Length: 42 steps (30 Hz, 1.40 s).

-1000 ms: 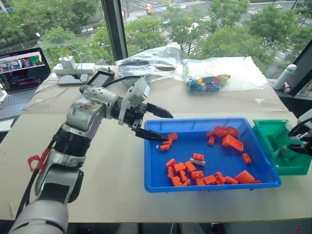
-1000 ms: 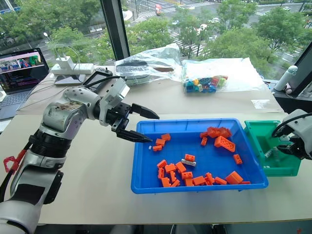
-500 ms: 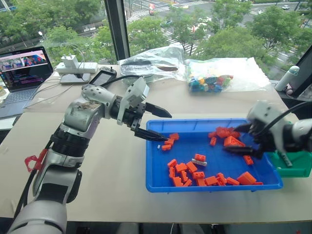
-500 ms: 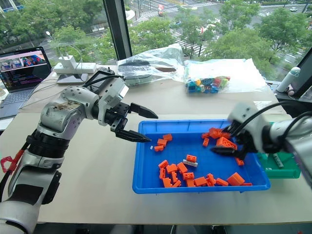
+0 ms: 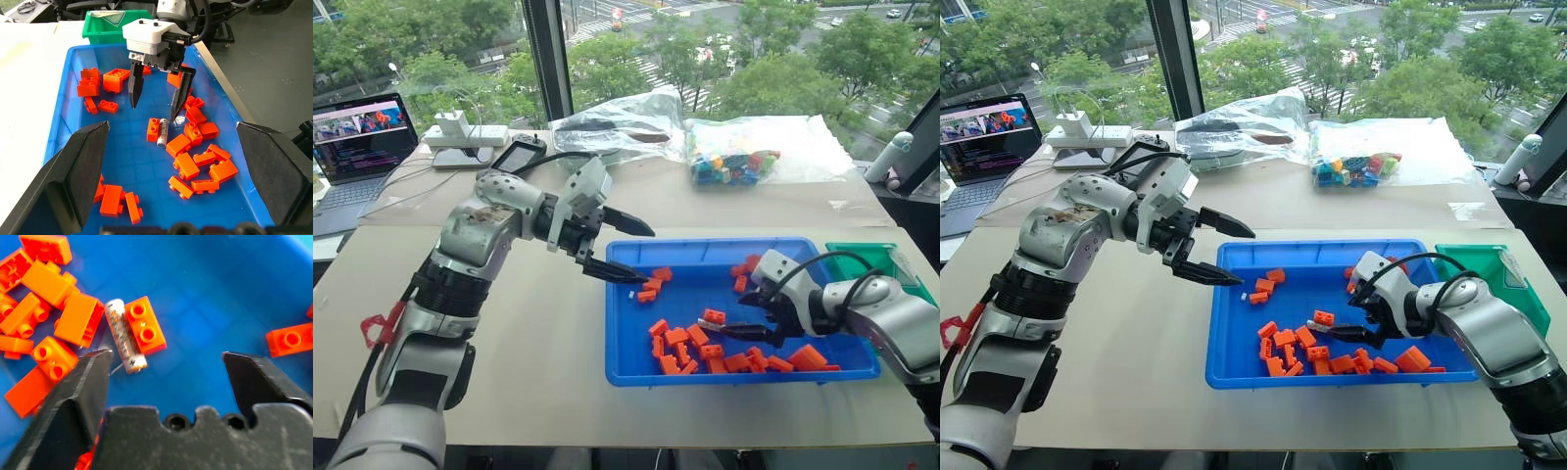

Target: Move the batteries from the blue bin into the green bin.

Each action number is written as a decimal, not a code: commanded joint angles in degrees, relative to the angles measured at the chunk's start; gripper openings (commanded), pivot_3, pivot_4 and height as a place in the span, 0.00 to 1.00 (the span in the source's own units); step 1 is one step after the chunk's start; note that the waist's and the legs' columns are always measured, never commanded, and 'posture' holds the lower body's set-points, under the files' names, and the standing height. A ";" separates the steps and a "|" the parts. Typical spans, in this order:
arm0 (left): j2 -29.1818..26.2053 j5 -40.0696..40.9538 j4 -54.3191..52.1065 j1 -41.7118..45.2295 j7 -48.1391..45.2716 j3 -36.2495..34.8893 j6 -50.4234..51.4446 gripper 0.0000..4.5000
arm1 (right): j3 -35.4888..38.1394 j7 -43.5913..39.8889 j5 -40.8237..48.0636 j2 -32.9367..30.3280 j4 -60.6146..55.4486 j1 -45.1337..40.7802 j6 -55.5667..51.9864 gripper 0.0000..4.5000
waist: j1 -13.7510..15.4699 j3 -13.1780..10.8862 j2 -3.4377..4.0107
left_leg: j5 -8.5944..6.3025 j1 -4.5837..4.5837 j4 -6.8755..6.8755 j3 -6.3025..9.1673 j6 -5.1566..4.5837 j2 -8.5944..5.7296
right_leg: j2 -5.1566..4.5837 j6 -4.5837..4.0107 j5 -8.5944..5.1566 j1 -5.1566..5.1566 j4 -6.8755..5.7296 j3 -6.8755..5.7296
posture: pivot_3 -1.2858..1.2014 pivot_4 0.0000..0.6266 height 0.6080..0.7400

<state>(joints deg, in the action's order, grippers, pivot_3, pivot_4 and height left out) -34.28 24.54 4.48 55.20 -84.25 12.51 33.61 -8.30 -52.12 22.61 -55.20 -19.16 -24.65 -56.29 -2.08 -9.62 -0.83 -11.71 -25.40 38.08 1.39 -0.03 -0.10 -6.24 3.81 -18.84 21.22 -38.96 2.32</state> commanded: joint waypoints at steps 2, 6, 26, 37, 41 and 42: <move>-0.87 -0.03 -1.44 0.38 0.49 -0.87 -0.59 1.00 | 0.23 -0.13 -0.57 0.39 -0.29 -1.26 1.82 0.69 | -0.03 0.00 0.00 | 0.00 0.00 0.00 0.01 0.00 0.00 | 0.00 0.00 0.00 0.00 0.00 -0.01 | 0.52 0.24 0.98; -1.13 0.09 -1.59 0.31 0.57 -0.83 -0.50 1.00 | -0.59 -0.43 -0.82 0.77 -0.14 -1.20 2.27 0.69 | -0.03 0.00 0.00 | 0.00 0.00 0.00 0.00 0.00 0.00 | 0.00 0.00 0.00 -0.01 0.00 0.00 | 0.52 0.24 0.98; -0.93 -0.65 -0.54 1.05 1.27 -0.84 -1.53 1.00 | 2.73 -0.25 0.60 2.02 2.92 -3.13 0.54 0.10 | -0.09 0.00 0.00 | 0.00 0.00 0.00 0.01 0.00 0.00 | 0.00 0.00 0.00 0.00 -0.02 0.00 | 0.52 0.24 0.98; -0.30 -1.00 -0.48 1.16 1.04 -0.51 -1.98 1.00 | 5.29 3.47 -9.86 -11.31 11.78 -5.06 5.67 0.10 | 0.45 0.00 0.00 | 0.00 0.00 0.00 -0.04 0.00 0.00 | -0.01 0.00 0.00 0.01 0.01 0.01 | 0.52 0.24 0.98; -0.03 -1.44 0.05 1.37 0.79 -0.33 -2.54 1.00 | 6.41 5.44 -11.43 -9.44 14.29 -7.00 6.36 0.37 | -0.14 0.00 0.00 | 0.00 0.00 -0.01 -0.07 0.00 0.00 | -0.01 0.00 0.00 0.05 -0.01 0.05 | 0.52 0.24 0.98; 0.00 -1.49 0.06 1.36 0.75 -0.35 -2.55 1.00 | 6.83 5.17 -10.95 -9.06 13.81 -7.24 5.98 0.44 | -0.29 0.00 0.01 | 0.00 0.00 -0.01 -0.07 0.00 0.00 | -0.01 0.00 0.00 0.05 -0.01 0.04 | 0.52 0.24 0.98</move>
<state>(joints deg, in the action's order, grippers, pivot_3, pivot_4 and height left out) -34.17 22.80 5.13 55.31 -83.18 12.50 32.31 -3.75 -47.18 11.51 -64.23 -3.97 -30.60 -50.87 -2.37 -9.62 -0.82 -11.71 -25.40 38.07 1.32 -0.03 -0.09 -6.24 3.80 -18.84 21.27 -38.96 2.36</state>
